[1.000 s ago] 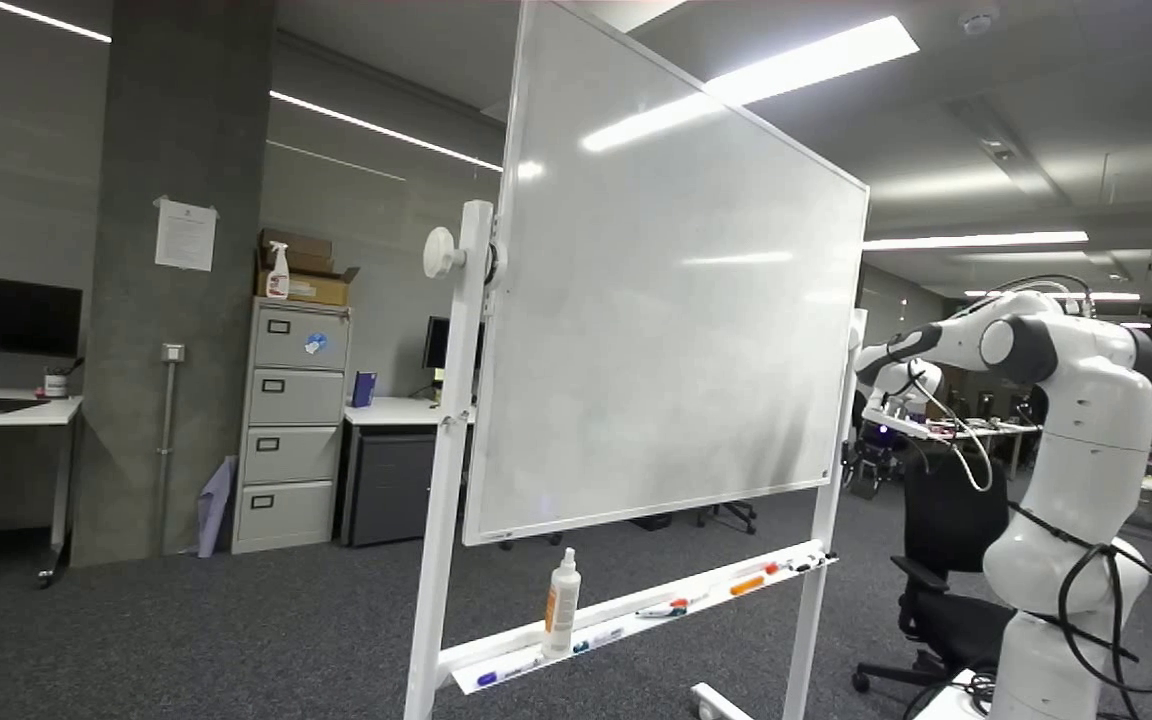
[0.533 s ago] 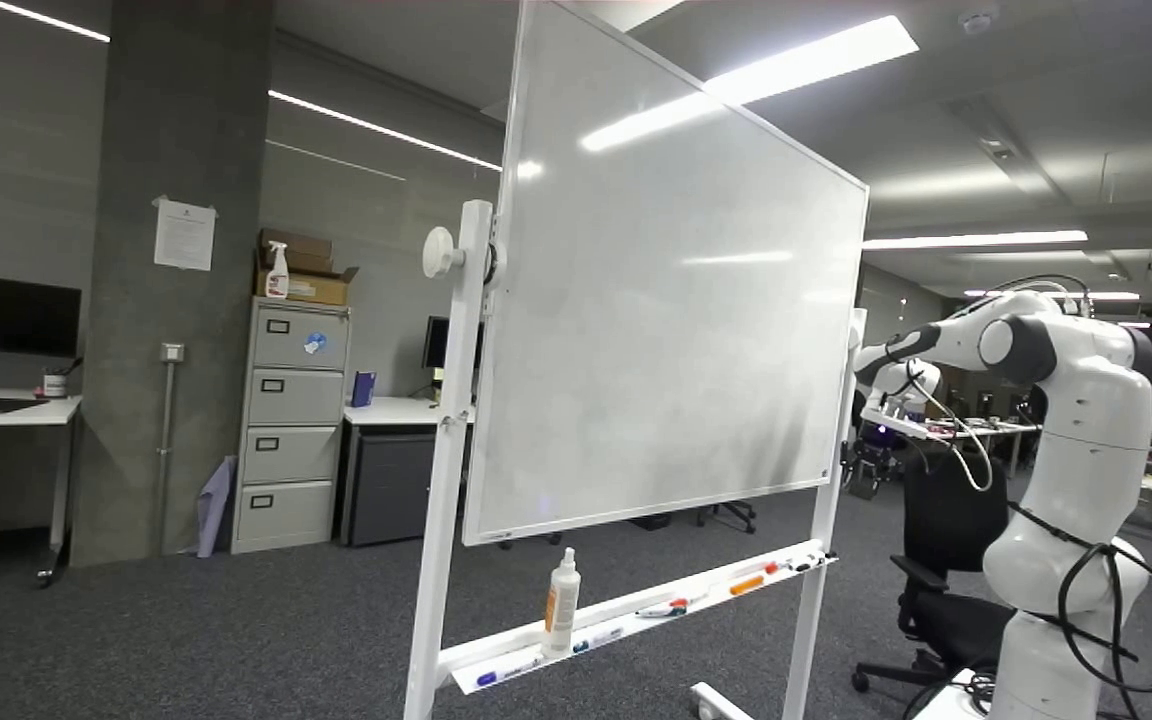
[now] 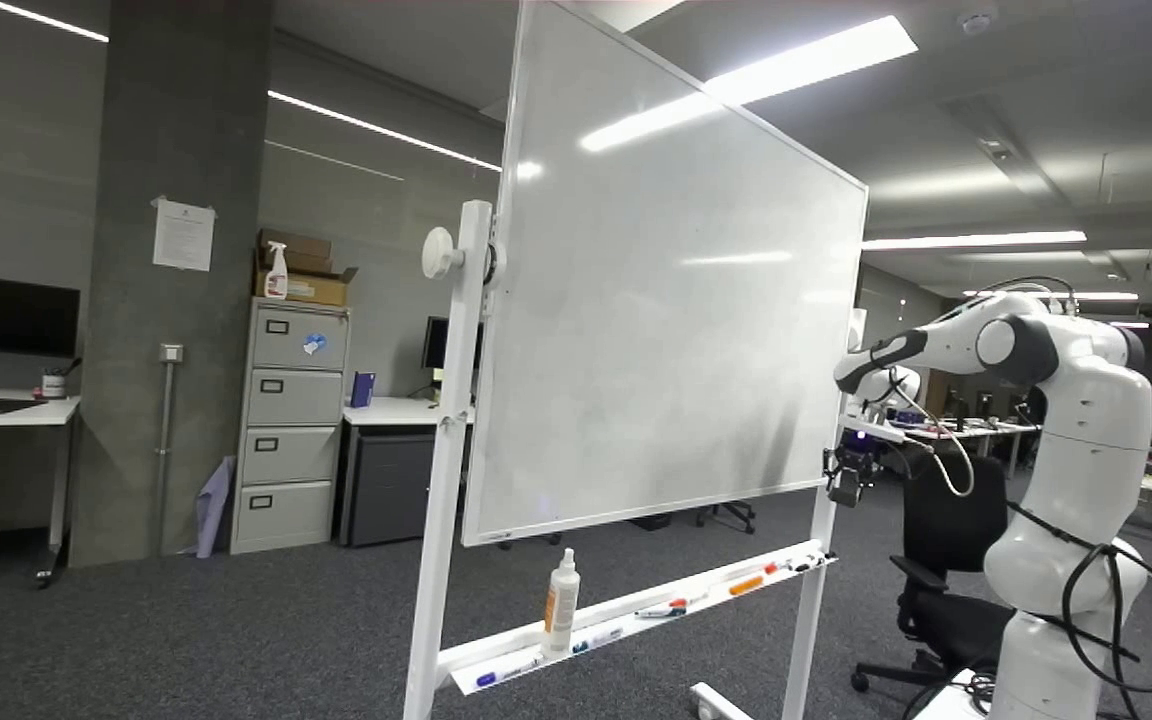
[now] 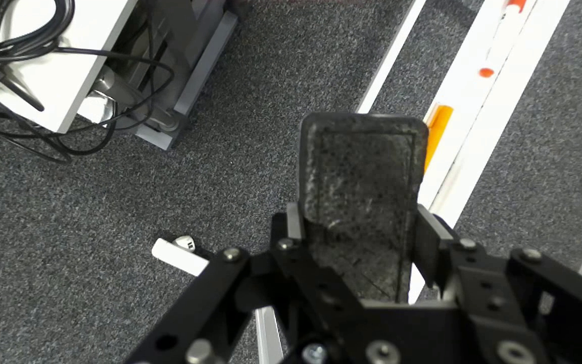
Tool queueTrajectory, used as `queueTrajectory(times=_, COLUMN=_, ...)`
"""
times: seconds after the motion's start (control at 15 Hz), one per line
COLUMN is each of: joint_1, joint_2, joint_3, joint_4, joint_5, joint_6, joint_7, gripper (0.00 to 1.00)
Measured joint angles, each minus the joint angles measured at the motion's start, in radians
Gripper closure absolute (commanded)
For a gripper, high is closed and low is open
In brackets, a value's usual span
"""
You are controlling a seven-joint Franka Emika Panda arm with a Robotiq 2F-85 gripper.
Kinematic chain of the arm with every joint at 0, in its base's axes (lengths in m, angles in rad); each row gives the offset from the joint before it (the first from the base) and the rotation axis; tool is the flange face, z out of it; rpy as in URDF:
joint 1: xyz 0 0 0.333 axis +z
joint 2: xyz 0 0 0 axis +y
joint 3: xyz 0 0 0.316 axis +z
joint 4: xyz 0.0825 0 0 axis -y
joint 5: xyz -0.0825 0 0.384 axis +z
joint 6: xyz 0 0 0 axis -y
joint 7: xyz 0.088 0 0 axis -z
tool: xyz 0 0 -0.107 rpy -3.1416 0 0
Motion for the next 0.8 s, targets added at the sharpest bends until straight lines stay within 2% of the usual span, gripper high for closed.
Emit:
queueTrajectory(times=0.2, joint_1=0.053, joint_2=-0.007, joint_3=0.093, joint_4=-0.075, joint_5=-0.079, joint_6=0.066, joint_7=0.146, gripper=0.7)
queueTrajectory(times=0.4, joint_1=0.103, joint_2=-0.022, joint_3=0.165, joint_4=-0.133, joint_5=-0.147, joint_6=0.071, joint_7=0.288, gripper=0.7)
queueTrajectory(times=0.6, joint_1=0.12, joint_2=-0.056, joint_3=0.201, joint_4=-0.179, joint_5=-0.166, joint_6=0.067, joint_7=0.394, gripper=0.7)
queueTrajectory(times=0.8, joint_1=0.12, joint_2=-0.09, joint_3=0.207, joint_4=-0.207, joint_5=-0.153, joint_6=-0.001, joint_7=0.433, gripper=0.7)
